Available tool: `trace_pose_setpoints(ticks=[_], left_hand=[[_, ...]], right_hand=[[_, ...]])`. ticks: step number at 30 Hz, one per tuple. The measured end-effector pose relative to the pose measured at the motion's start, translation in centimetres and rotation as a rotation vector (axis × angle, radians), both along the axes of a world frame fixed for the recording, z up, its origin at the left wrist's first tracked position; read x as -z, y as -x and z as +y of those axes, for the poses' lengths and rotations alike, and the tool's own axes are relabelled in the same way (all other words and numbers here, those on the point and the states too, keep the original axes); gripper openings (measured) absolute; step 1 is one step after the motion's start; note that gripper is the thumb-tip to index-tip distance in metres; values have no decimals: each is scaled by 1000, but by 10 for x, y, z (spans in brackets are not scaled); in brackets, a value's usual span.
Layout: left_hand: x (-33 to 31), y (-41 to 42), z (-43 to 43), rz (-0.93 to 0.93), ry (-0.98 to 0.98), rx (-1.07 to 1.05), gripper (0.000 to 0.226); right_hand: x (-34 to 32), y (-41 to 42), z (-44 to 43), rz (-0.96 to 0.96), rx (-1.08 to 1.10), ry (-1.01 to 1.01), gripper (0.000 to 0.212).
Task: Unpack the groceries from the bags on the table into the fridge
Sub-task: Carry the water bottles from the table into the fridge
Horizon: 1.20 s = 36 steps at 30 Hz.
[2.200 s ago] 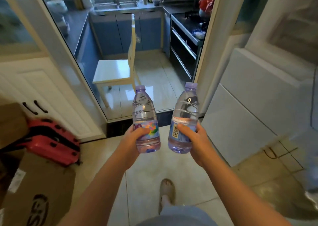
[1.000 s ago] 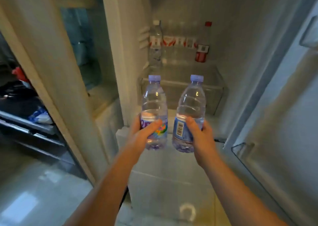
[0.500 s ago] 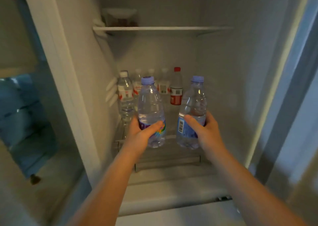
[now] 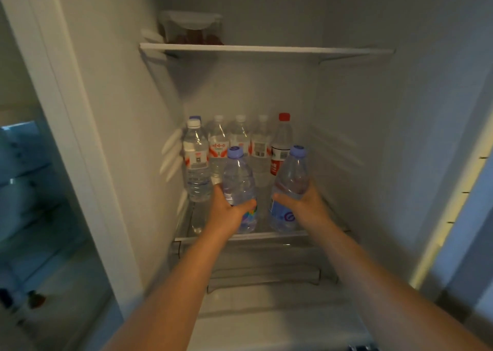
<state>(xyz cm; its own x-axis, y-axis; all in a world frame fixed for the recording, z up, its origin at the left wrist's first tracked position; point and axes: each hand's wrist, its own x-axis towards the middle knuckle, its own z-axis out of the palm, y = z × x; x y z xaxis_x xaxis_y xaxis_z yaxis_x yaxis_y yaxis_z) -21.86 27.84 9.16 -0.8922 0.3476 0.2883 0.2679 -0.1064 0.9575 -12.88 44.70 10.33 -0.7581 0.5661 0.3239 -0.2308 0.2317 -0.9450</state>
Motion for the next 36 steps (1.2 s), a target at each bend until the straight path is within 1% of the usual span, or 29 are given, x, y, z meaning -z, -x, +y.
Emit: trace_pose_setpoints(ticks=[2,6,11,13,16,17,20,24,26,29,33,36], left_hand=[[5,4,0,24,13,11,63],[18,6,-3,80,74,45,73],[30,8,-9,132,154,16,78],[34,5,-10,137,207,-43,78],[37,2,-8,108,282,-196,72],[37,3,-7,108,303,-236,71],[32,6,-3,97,352,-291,68],[26,14,4,85,398,-334,55],[24,20,9,85,394,-354,49],[21,31,18,63,365,-386,44],[25,48,30,41,340,-445,30],[26,59,34,34,357,-497,23]], right_hand=[[6,3,1,9,-9,-20,64],[19,5,0,20,-29,-112,61],[43,6,11,-105,-86,-187,61],[49,8,16,-172,-82,-209,55],[48,11,16,-235,-44,-233,42],[47,13,16,-250,-38,-235,40],[39,23,13,-276,-30,-243,39],[36,42,6,-251,32,-205,43],[34,51,1,-257,67,-201,46],[37,68,-1,-260,92,-215,43],[39,91,-5,-306,105,-215,41],[39,106,-9,-360,108,-236,39]])
